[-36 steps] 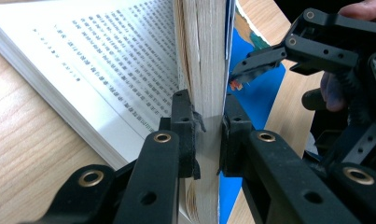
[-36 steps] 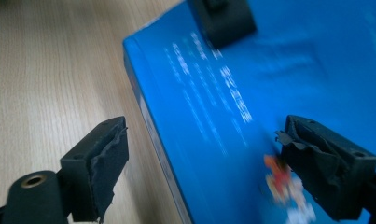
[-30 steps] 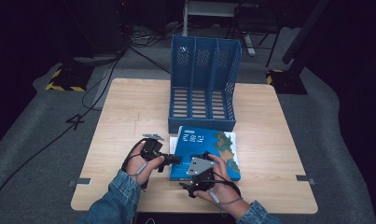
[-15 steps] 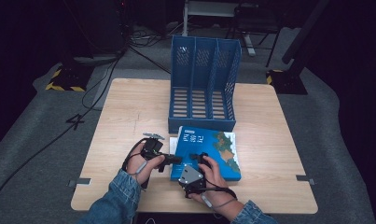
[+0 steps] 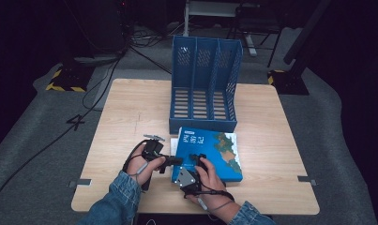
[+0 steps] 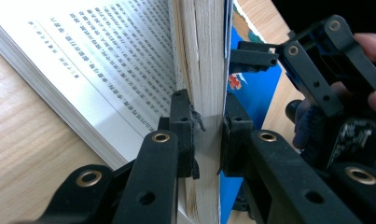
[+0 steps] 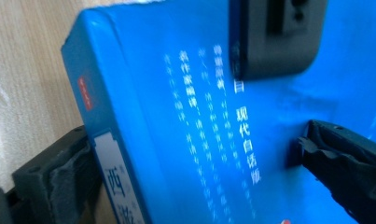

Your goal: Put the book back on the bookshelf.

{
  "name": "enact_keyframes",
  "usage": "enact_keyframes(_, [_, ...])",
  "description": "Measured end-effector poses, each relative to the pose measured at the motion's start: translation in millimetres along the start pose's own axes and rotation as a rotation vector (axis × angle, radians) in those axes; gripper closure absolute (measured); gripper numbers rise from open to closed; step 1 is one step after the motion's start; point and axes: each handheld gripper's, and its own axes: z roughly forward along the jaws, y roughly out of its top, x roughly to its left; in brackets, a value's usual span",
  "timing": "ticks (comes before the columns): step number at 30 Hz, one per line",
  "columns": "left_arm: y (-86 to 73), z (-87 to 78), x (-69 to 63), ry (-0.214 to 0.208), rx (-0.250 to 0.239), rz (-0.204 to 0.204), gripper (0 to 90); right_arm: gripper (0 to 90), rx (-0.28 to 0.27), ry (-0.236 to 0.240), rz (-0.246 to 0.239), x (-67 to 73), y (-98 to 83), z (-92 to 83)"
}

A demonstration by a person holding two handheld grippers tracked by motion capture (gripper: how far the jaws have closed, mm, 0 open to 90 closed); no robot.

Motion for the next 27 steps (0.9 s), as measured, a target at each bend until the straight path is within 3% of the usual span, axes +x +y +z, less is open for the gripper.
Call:
enact_keyframes(4, [2.9,-0.9,-1.3,0.009,-0.002,0.018,78.8,0.0,0.001,-0.048,-0.003,2.4,1.4,1.9])
enact_keyframes(8, [4.0,-1.5,2.3,-0.018,-0.027,-0.017,78.9,0.0,-0.04,-0.105,0.026,2.7,-1.7,6.4])
enact_keyframes(12, [3.8,-1.9,3.2,-0.015,-0.037,-0.017,78.9,0.0,-0.036,-0.1,0.014,2.3,-1.6,7.5])
enact_keyframes(15, [2.0,0.0,5.5,-0.018,-0.066,-0.022,77.5,0.0,-0.056,-0.124,0.015,1.5,-2.7,11.2])
enact_keyframes(18, [-2.4,8.1,4.3,0.017,-0.014,0.003,66.0,0.8,-0.073,-0.125,0.031,-2.7,-4.2,16.4])
enact_keyframes(19, [-3.9,10.0,3.7,0.024,-0.024,0.002,62.2,0.9,-0.069,-0.121,0.043,-4.1,-4.0,17.9])
enact_keyframes(22, [-3.2,7.6,3.5,0.01,-0.026,-0.012,63.7,3.4,-0.054,-0.105,0.05,-6.6,-2.9,19.1])
enact_keyframes(24, [-3.4,7.5,2.9,-0.011,-0.025,-0.032,64.9,5.4,-0.049,-0.122,0.066,-7.1,-1.6,20.8])
enact_keyframes(27, [-3.5,7.8,3.8,-0.01,-0.03,-0.033,65.1,7.1,-0.021,-0.11,0.059,-9.8,-0.2,22.2])
